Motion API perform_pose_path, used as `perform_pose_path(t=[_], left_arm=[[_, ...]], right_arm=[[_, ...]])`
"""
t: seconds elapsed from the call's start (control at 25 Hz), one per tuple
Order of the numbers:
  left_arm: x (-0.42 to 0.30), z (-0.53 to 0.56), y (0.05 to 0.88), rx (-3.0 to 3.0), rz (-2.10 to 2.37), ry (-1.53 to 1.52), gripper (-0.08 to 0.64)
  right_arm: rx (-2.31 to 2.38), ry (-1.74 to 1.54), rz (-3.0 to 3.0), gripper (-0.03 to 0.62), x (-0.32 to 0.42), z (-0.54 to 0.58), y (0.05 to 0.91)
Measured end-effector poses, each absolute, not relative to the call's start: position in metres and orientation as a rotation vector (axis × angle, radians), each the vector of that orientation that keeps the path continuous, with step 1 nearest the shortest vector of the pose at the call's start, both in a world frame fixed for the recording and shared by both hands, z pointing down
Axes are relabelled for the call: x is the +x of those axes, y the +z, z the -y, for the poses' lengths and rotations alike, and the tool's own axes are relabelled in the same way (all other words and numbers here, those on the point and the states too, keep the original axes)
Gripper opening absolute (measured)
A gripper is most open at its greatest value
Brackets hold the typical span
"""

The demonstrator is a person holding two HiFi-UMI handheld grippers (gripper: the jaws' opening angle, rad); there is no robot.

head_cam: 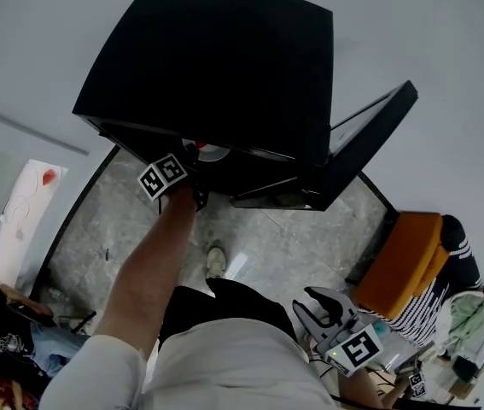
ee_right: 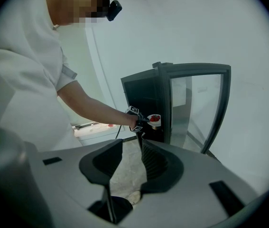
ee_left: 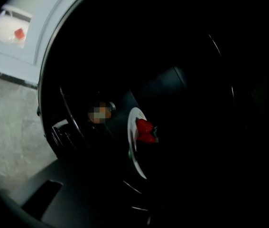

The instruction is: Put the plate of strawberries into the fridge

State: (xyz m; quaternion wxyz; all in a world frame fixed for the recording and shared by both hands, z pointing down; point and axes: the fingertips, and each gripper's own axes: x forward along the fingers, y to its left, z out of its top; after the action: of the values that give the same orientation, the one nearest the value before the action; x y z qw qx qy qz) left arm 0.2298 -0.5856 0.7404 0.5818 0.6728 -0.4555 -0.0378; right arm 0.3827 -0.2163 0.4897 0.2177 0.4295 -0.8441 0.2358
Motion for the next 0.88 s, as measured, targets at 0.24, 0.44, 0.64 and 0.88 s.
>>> perform_pose_path(t=[0.24,0.44,0.64,0.88], left_arm=[[0.223,0.587,0.744,1.706,1.199,0.183,0.088],[0.216,0.582,0.735,1.772,1.222,0.244,0.132],[0.204,0.556,0.711,1.851,1.149,0.229,0.132],[0.19,0.489,0.66,1.998,0.943,0.194,0.132]], right_arm=[[1.188,0.653,2.332,0.138,0.38,0.219,0.492],[1.179,0.656,2.339,0.138,0.376,0.217,0.496],[1.149,0.611,2.388,0.138,0.358,0.22,0.49],[1.077,0.565,2.449,0.137,0.319,0.222,0.488]])
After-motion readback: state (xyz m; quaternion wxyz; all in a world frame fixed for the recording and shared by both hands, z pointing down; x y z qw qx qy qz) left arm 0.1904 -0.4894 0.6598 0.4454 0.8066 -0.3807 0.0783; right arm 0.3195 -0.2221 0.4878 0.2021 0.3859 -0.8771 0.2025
